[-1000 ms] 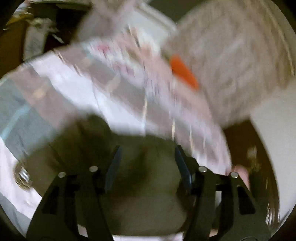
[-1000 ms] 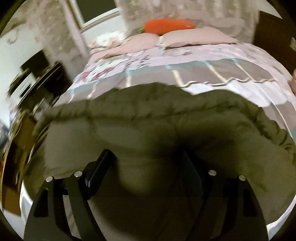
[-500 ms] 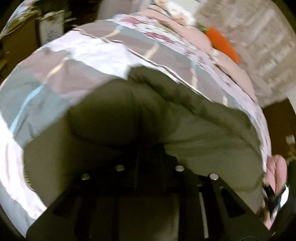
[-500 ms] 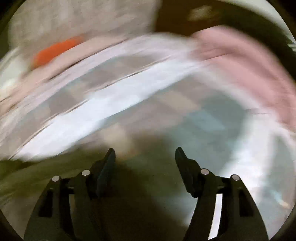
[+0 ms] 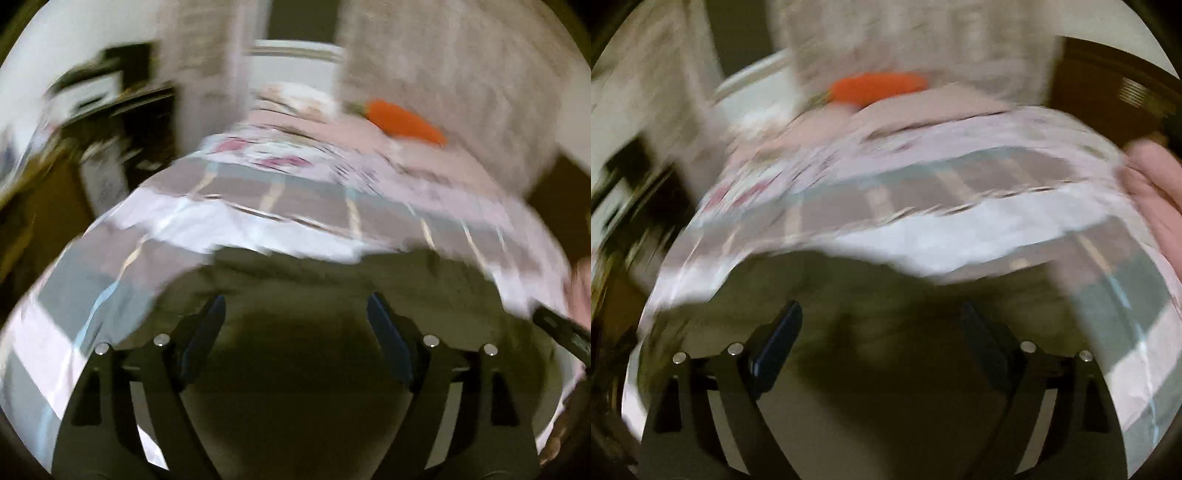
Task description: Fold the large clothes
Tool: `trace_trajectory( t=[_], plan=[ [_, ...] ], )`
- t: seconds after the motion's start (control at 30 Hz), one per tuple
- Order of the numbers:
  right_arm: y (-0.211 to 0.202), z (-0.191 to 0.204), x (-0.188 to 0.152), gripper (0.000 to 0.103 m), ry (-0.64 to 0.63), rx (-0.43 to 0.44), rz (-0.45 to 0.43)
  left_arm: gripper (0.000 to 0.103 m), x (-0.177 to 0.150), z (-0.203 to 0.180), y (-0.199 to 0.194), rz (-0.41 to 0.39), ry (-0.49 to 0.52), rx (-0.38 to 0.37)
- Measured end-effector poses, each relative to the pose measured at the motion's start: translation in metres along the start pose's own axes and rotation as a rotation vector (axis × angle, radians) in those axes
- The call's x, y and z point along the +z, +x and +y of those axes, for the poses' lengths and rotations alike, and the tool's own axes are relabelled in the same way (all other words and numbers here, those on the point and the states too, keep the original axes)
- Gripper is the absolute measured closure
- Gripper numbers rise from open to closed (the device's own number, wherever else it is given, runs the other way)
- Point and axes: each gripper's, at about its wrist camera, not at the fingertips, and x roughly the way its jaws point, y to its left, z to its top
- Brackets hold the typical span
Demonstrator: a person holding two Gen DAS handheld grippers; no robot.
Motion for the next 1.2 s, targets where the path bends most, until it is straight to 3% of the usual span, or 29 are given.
trace_trajectory(
  t=[0.07, 0.1, 0.17, 0.3, 0.43, 0.57, 0.67, 0.8, 0.87, 1.0, 1.07, 1.2],
  plan=[
    [0.016, 0.024, -0.013, 0.015, -0.057, -0.01, 0.042, 0.022, -0.009, -0.021, 0.01, 0.066, 0.088, -0.038],
    [0.03, 0.033, -0.021, 0.017, -0.093, -0.047, 0.069, 0.028, -0.013, -0.03, 0.016, 0.094, 0.135, -0.027],
    [0.046, 0.036, -0.031, 0.014, -0.11, -0.073, 0.083, 0.031, -0.025, -0.038, 0.029, 0.131, 0.2, 0.034],
    [0.074, 0.033, -0.042, 0.002, -0.146, -0.084, 0.094, 0.022, -0.038, -0.022, 0.061, 0.248, 0.165, 0.025],
    [0.096, 0.034, -0.047, 0.001, -0.164, -0.092, 0.115, 0.02, -0.043, -0.018, 0.074, 0.301, 0.147, 0.025],
    [0.103, 0.037, -0.057, 0.001, -0.183, -0.094, 0.119, 0.02, -0.046, -0.018, 0.081, 0.326, 0.155, 0.03],
    [0.096, 0.033, -0.055, 0.001, -0.182, -0.065, 0.116, 0.025, -0.039, -0.006, 0.073, 0.296, 0.066, -0.021],
    [0.062, 0.011, -0.038, 0.006, -0.071, -0.026, 0.002, 0.025, -0.024, 0.017, 0.067, 0.249, -0.055, -0.049],
    [0.047, -0.008, -0.025, 0.007, -0.016, -0.093, -0.057, 0.025, -0.02, 0.027, 0.067, 0.241, -0.094, -0.034],
    [0.063, -0.067, -0.023, 0.007, 0.121, -0.243, 0.019, 0.023, -0.017, 0.045, 0.075, 0.241, -0.099, 0.095],
    [0.066, -0.103, -0.031, 0.006, 0.203, -0.236, -0.004, 0.023, -0.017, 0.057, 0.077, 0.238, -0.114, 0.123],
    [0.063, -0.138, -0.043, 0.007, 0.288, -0.319, -0.03, 0.023, -0.014, 0.08, 0.08, 0.24, -0.165, 0.186]
  ],
)
